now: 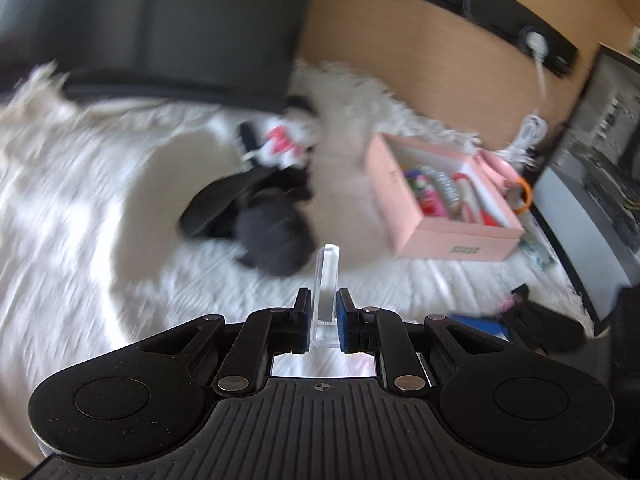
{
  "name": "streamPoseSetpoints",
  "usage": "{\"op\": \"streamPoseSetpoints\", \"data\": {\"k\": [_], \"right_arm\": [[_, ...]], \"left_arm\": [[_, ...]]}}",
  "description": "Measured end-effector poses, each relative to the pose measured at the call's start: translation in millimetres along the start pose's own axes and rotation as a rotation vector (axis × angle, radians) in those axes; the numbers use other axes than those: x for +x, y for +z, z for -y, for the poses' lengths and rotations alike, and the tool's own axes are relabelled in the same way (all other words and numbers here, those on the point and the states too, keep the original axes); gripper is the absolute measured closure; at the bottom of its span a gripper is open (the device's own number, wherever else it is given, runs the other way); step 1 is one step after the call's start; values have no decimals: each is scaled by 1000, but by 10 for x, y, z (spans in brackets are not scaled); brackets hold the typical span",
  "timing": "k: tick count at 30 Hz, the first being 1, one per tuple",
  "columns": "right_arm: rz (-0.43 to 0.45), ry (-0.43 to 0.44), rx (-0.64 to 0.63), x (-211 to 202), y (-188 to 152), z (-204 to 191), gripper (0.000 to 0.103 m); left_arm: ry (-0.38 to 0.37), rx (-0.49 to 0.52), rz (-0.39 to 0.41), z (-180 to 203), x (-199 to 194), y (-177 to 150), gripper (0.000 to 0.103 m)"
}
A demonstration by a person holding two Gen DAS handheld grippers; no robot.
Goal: Organize soft objects
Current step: 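Grasp the pink lace item with the right tool while the left tool holds the clear stick, then lower the clear stick into the pink box and open the left tool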
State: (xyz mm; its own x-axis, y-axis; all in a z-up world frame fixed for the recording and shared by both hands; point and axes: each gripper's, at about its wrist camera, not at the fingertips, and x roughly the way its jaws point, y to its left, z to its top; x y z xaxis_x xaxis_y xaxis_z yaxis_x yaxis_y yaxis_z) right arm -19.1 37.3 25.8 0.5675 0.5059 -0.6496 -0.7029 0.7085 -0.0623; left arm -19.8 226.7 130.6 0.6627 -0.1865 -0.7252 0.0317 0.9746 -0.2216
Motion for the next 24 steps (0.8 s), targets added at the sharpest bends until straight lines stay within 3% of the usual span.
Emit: {"op": "streamPoseSetpoints", "data": {"k": [3, 5, 6, 7, 11, 15, 24], "right_arm": [[-46, -16, -47, 225, 65, -57, 24], [-80, -1, -59, 316, 74, -30, 49], [-102, 13, -65, 341, 92, -16, 70], [-128, 20, -66, 358, 109, 2, 79], [-122, -4, -25, 87, 159, 164, 84], [-73, -88, 41, -360, 130, 438, 84], [-71, -337, 274, -1009, -340, 1031, 84]], "left_arm": [[-1, -52, -30, -108, 17, -185, 87], [-11, -74, -59, -151, 67, -297, 87], [-16, -80, -72, -175, 81, -338, 87], [-24, -82, -86, -176, 108, -372, 87], [-83, -58, -129, -69, 215, -487, 87], [-147, 7, -160, 138, 363, -475, 87], [-303, 168, -127, 714, 635, -32, 87]]}}
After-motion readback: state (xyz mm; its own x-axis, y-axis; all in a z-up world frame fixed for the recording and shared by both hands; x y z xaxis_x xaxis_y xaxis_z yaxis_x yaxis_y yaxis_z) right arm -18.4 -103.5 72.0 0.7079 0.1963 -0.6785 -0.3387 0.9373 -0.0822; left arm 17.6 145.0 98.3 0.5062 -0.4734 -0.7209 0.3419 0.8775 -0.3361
